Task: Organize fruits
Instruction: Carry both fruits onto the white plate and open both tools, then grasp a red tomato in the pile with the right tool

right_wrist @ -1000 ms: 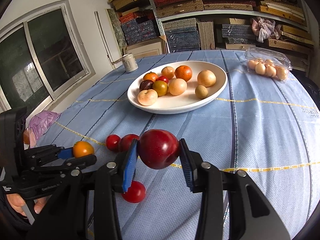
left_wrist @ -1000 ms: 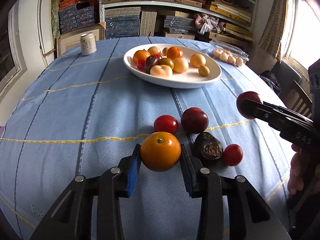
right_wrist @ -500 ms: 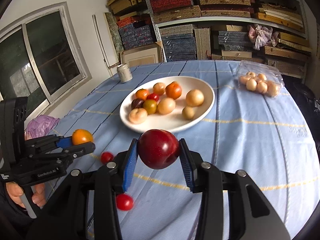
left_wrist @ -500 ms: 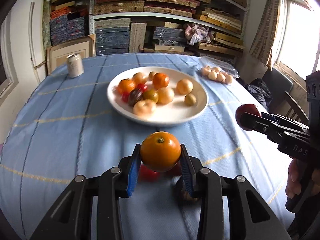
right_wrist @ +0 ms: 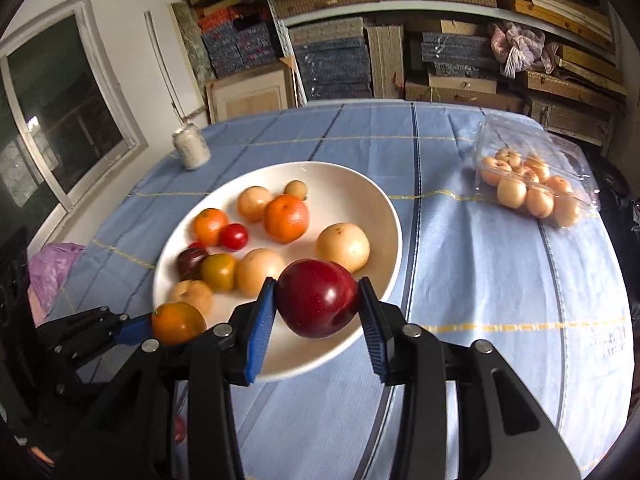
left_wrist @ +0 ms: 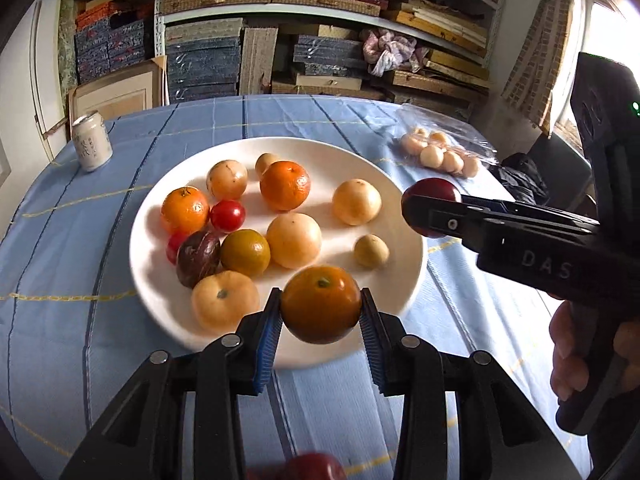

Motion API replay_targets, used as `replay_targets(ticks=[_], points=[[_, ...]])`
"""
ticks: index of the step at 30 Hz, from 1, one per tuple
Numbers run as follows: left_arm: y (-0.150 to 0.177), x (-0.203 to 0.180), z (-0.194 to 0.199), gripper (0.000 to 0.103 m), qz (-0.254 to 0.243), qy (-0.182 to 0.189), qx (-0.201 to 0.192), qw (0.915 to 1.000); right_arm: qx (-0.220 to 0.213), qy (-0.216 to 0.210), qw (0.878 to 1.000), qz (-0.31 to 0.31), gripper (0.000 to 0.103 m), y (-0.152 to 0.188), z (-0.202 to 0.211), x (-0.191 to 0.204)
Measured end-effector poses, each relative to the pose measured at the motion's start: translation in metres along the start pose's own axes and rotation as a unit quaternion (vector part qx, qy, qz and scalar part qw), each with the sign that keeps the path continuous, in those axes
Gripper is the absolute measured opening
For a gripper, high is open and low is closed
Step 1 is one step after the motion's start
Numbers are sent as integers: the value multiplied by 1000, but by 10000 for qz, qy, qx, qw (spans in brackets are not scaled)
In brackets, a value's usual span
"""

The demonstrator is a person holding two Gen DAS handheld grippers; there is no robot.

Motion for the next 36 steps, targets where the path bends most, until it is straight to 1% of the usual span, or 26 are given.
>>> replay_targets(ticks=[4, 6, 7, 8, 10, 11, 12, 14, 16, 18, 19, 21, 22, 24, 26, 28, 31, 36], points=[[-2, 6, -11, 39, 20, -52, 43, 10000, 88, 94, 9999, -45, 40, -4, -20, -7], [-1, 9, -11, 42, 51, -33, 65, 10000, 73, 112, 9999, -18, 42, -5, -23, -8], [0, 10, -9, 50, 82, -48, 50, 9999, 23, 117, 9999, -17, 43, -5, -21, -8], [1, 12, -5, 58, 114, -76, 2, 9999, -79, 109, 9999, -40, 48, -6, -16, -8], [2, 18, 7, 64, 165, -174, -134, 9996, -212, 37, 9997, -92, 49, -6, -4, -6], [3, 20, 13, 68, 197, -189, -178, 9995, -254, 26, 9996, -97, 49, -5, 3, -6], [5, 22, 22, 70, 247, -176, -234, 9993, -293, -5, 9995, -108, 49, -3, 11, -5], [11, 29, 43, 75, 344, -207, -377, 9985, -363, -102, 9992, -131, 49, 8, 32, -1], [19, 34, 65, 79, 364, -292, -487, 9977, -352, -250, 9991, -55, 49, 24, 53, 8], [30, 38, 85, 83, 341, -421, -550, 9970, -313, -216, 9992, 108, 50, 52, 73, 19], [39, 38, 97, 86, 304, -454, -600, 9967, -254, -262, 9991, 220, 50, 71, 83, 29], [54, 41, 113, 87, 271, -562, -643, 9960, -129, -315, 9984, 445, 50, 101, 93, 45], [65, 43, 120, 87, 282, -585, -617, 9960, -71, -293, 9975, 638, 50, 123, 96, 55], [82, 45, 127, 87, 351, -511, -523, 9967, 17, -267, 9961, 842, 50, 150, 97, 67], [102, 49, 132, 87, 573, -443, -401, 9966, 116, -269, 9939, 1066, 50, 175, 93, 79], [120, 49, 135, 87, 686, -340, -290, 9966, 175, -228, 9929, 1150, 50, 189, 88, 85], [140, 47, 141, 87, 664, -430, -205, 9967, 306, -253, 9933, 1088, 50, 200, 81, 88], [153, 51, 147, 87, 686, -521, -167, 9961, 330, -196, 9922, 1190, 49, 211, 73, 92]])
Point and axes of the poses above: each gripper's, at about its wrist camera, not at the fingertips, and z roughly against the way its jaws point, x to its left, y to its underside, the point moved 7 cm from there along -z, roughly the way its jaws point, and after that the axes turned 9 degrees about -z, right-handed, at the moved point
